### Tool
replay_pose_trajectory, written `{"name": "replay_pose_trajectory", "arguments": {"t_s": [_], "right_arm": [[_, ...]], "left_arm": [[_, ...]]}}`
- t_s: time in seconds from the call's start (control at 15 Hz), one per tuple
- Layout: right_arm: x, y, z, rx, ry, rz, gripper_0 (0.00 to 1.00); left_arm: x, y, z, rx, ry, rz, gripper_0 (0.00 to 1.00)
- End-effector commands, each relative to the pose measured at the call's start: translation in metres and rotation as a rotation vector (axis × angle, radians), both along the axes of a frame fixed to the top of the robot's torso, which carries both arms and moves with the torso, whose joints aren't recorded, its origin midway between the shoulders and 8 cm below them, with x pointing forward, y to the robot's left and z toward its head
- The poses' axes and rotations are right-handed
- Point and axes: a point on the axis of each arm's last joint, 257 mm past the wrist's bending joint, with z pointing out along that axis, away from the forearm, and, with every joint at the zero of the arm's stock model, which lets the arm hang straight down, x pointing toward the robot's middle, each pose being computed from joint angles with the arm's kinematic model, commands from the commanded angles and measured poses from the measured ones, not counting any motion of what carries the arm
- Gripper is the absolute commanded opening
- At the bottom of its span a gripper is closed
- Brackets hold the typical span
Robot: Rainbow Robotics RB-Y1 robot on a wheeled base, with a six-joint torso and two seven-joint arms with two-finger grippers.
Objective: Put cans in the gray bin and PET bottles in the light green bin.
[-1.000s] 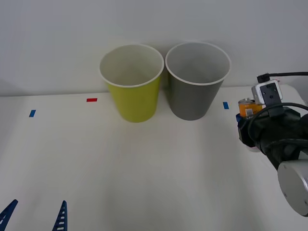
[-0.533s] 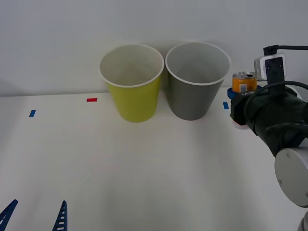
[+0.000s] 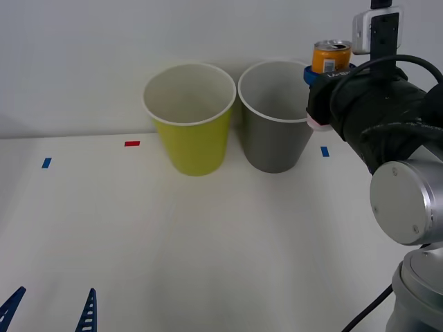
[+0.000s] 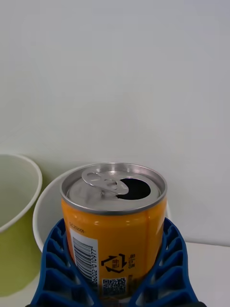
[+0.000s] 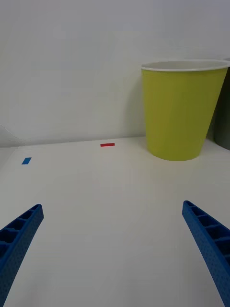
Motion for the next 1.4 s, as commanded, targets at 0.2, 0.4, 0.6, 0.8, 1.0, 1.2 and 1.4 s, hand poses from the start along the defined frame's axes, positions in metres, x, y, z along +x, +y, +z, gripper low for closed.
{"name": "replay_pose_trajectory", "arguments": {"t_s": [0.2,0.4,0.6,0.8,1.0,1.2,1.4], "right_arm": [[0.028,0.015,0.033,0.102,-0.074,0.009,0.0],[0.047,0.018,0.042,0.111,-0.117,0.006,0.0],[0.069,0.018,0.047,0.119,-0.155,-0.005,0.0],[0.094,0.013,0.047,0.122,-0.197,-0.01,0.0],[0.11,0.006,0.043,0.13,-0.214,-0.017,0.0],[0.119,0.004,0.043,0.135,-0.251,-0.012,0.0],[0.121,0.004,0.04,0.15,-0.246,-0.002,0.0]], "left_arm": [[0.0,0.0,0.0,0.0,0.0,0.0,1.0],[0.0,0.0,0.0,0.0,0.0,0.0,1.0],[0.0,0.0,0.0,0.0,0.0,0.0,1.0],[0.0,0.0,0.0,0.0,0.0,0.0,1.0],[0.0,0.0,0.0,0.0,0.0,0.0,1.0],[0.0,0.0,0.0,0.0,0.0,0.0,1.0],[0.0,0.0,0.0,0.0,0.0,0.0,1.0]]}}
